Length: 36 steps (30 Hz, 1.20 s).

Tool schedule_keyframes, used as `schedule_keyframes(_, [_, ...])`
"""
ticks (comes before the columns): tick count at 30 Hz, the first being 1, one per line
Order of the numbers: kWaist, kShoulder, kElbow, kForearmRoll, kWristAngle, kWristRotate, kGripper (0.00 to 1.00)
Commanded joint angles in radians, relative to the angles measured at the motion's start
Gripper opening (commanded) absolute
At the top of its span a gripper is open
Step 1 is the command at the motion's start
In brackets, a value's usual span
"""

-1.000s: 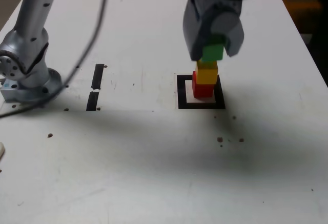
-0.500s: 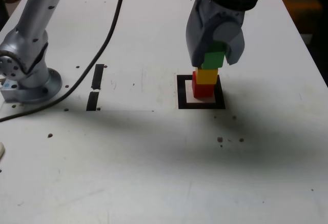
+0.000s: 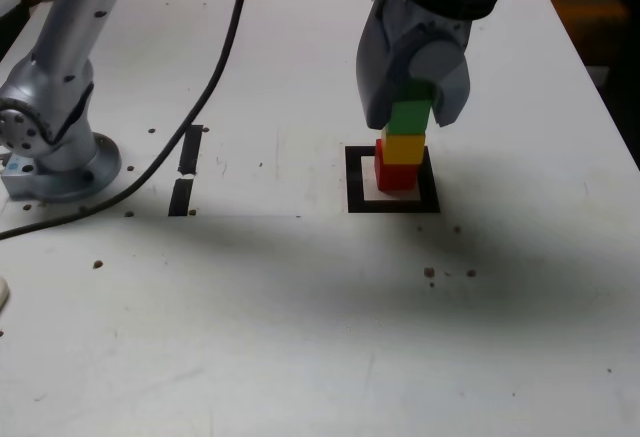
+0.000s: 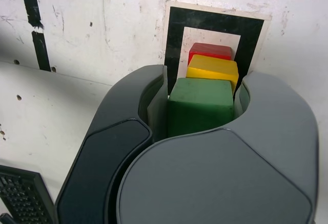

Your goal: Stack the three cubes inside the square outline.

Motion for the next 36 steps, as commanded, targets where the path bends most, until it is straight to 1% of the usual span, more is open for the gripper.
schedule_keyframes(1, [0.003,-0.002,0.001,0.010,-0.002,0.002,0.35])
schedule_keyframes(5, [0.003,0.000,0.000,0.010,-0.004,0.002,0.35])
schedule_keyframes(7, [0.003,0.002,0.000,0.009,-0.004,0.003,0.40])
schedule_keyframes(10, [0.003,0.007,0.001,0.014,-0.007,0.004,0.60])
schedule_keyframes(11, [0.002,0.008,0.001,0.017,-0.009,0.005,0.69])
schedule_keyframes(13, [0.002,0.010,0.000,0.021,-0.011,0.005,0.82])
schedule_keyframes(15, [0.001,0.010,0.000,0.024,-0.013,0.007,0.93])
schedule_keyframes(16, [0.001,0.010,-0.001,0.025,-0.013,0.008,0.96])
schedule_keyframes(19, [0.001,0.010,-0.001,0.026,-0.016,0.011,0.99])
schedule_keyframes(24, [0.001,0.001,0.001,0.034,-0.027,0.012,1.00])
schedule_keyframes(28, [0.000,-0.050,0.022,0.047,-0.031,0.012,1.00])
schedule_keyframes(31, [-0.003,-0.117,0.047,0.054,-0.030,0.009,1.00])
schedule_keyframes(36, [-0.007,-0.295,0.130,0.054,-0.030,0.003,1.00])
